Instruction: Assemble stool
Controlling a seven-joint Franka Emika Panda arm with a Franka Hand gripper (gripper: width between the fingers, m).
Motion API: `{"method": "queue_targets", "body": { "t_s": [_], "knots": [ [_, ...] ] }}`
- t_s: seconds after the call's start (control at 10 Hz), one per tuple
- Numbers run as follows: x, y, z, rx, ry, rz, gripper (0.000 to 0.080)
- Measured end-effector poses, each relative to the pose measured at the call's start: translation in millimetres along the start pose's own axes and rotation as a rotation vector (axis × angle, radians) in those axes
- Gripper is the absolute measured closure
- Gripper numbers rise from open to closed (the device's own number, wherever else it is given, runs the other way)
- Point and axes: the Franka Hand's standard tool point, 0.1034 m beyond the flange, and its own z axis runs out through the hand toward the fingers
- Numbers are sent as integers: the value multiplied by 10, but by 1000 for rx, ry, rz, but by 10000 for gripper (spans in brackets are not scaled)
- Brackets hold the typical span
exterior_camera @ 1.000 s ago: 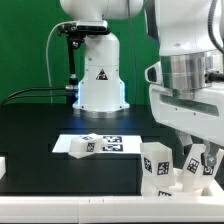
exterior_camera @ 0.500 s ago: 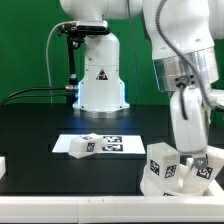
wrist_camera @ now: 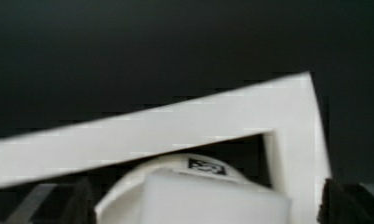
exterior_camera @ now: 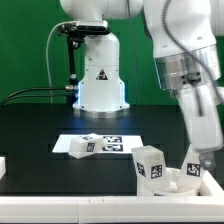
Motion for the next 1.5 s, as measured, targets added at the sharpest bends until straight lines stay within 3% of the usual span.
{"method": "queue_targets", "body": {
  "t_s": [0.2, 0.6, 0.9, 1.1, 1.5],
  "knots": [
    [-73, -72, -105, -13, -15, -249, 154],
    [-48, -50, -85, -23, -3, -538, 151],
    [-49, -35, -239, -69, 35, -922, 151],
    [-17, -33, -242, -94, 51, -1240, 151],
    [55, -38, -226, -119, 44, -1554, 151]
  ]
}}
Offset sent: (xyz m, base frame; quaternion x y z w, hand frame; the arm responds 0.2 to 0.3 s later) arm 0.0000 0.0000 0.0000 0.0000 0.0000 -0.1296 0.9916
